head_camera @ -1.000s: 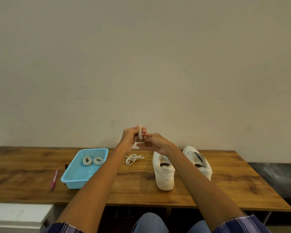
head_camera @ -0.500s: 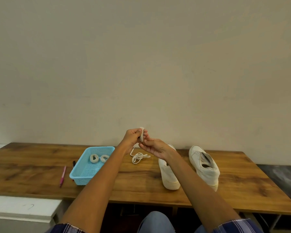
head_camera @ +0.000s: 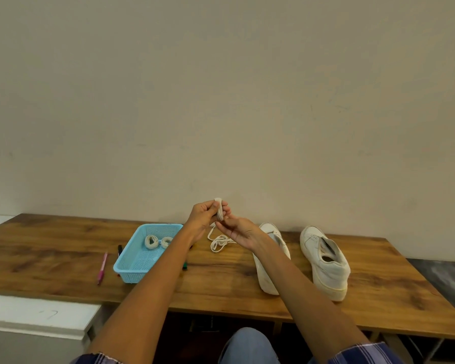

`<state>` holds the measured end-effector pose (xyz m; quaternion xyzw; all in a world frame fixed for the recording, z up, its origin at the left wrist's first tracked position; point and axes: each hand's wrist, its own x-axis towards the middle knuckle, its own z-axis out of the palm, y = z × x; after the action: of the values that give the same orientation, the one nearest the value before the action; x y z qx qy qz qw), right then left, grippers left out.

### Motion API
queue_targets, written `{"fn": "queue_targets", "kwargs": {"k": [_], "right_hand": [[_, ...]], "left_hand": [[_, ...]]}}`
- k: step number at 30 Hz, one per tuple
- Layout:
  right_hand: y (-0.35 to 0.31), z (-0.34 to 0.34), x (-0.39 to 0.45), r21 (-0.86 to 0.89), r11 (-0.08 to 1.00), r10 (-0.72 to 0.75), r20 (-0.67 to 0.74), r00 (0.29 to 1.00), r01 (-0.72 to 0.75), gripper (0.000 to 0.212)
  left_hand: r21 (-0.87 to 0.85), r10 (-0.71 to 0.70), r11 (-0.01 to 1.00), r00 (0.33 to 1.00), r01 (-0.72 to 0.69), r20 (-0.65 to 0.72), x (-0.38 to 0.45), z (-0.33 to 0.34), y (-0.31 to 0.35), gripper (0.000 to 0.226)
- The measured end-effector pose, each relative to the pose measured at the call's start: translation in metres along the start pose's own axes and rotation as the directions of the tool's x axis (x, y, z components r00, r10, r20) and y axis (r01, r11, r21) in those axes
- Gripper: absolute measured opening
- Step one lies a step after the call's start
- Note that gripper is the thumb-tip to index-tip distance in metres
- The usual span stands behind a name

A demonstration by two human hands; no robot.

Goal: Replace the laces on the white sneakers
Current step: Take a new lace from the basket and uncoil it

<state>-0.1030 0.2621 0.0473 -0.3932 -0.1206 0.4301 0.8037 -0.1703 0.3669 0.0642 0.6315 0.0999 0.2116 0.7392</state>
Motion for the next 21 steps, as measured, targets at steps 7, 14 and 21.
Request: {"fn": "queue_targets", "kwargs": {"k": [7,14,21], "right_hand": [[0.006,0.023,0.015,-0.148,0.988,0.022,-0.154,0.988,-0.045,0.028],[0.019,0.034,0.032,-0.344,0.937,-0.039,-0.277,0.96,-0.061,0.025],[0.027,0.022,0.046,-0.354,0.933,-0.068,-0.34,0.938,-0.061,0.017]], "left_hand": [[0.05,0.021,0.999,0.997,-0.017,-0.079,0.002,-0.017,-0.009,0.027],[0.199,0.053,0.98,0.968,-0.003,-0.247,0.005,-0.03,-0.02,0.021],[0.374,-0.042,0.916,0.962,0.145,-0.27,0.012,-0.034,-0.031,0.029]]}}
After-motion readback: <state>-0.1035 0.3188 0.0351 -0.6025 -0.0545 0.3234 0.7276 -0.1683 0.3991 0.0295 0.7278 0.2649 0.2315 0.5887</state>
